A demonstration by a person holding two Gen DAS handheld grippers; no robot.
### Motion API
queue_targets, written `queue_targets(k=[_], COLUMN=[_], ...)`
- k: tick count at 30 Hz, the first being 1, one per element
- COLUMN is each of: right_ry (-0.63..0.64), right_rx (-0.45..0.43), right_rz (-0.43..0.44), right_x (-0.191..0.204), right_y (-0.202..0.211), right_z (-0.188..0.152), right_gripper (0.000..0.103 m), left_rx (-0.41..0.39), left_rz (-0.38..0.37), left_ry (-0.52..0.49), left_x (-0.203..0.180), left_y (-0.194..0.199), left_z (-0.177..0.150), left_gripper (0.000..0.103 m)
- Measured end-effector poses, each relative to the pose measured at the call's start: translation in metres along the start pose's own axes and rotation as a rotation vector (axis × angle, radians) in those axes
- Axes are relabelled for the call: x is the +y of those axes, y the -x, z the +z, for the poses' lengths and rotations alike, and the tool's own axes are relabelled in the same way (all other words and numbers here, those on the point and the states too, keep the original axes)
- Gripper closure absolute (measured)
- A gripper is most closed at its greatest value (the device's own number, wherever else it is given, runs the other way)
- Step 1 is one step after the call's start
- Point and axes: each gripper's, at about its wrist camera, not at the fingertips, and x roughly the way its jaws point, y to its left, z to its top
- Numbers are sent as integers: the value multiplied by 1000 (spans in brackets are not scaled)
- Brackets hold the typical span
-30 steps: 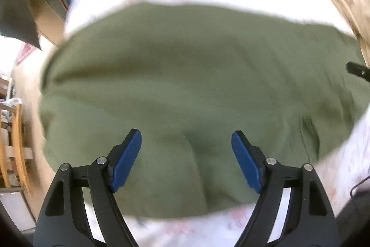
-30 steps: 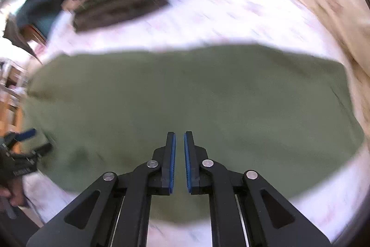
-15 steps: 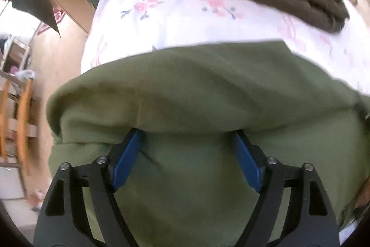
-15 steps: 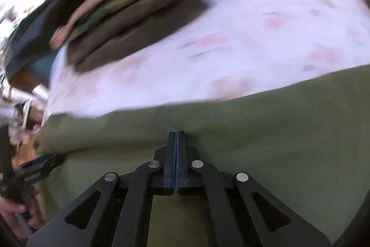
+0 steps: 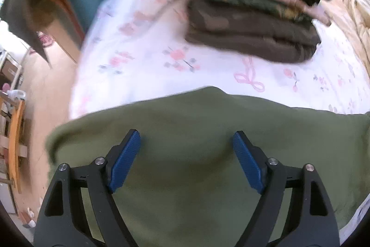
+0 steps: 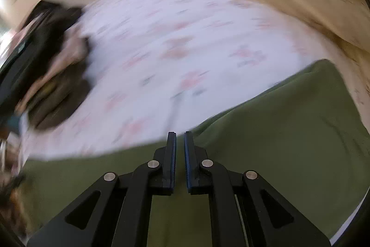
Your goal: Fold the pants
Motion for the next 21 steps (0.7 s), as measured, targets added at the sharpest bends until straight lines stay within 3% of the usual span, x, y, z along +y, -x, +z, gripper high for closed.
queue_targets(k=[2, 3, 6, 8, 10, 13, 15, 18, 19, 21], right_ry=[102, 129, 111, 97, 111, 36, 27, 62, 76, 71], right_rx=[51, 79, 206, 189, 188, 140, 179, 254, 286, 318], right_rz=[-6, -23, -121, -109, -120, -69, -55, -151, -207, -203], right_x=[21, 28, 8, -1, 0, -1, 3, -1, -7, -20], right_y=[5, 2, -11, -7, 2, 29, 33, 28, 23, 19], right_z=[-17, -26, -50, -61, -54, -53, -61, -80, -86, -93], right_gripper=[95, 96, 100, 103, 95, 95, 95, 96, 100, 101], left_rx=[60, 134, 131, 122, 95, 87, 97, 133, 151, 196], left_rz=[64, 84, 85, 74, 65, 54, 10, -25, -35, -18], left_ry=[-1, 6, 22, 25, 39, 24, -12, -113, -148, -215], left_x=[-8, -9, -6, -6, -6, -16, -32, -60, -68, -80], left_y=[-24, -41, -45, -38, -23, -4, 8, 17, 17, 11], left_z=[0, -1, 5, 8, 7, -1, -12, -40, -51, -75], left_gripper=[23, 21, 18, 18, 18, 20, 20, 20, 20, 20])
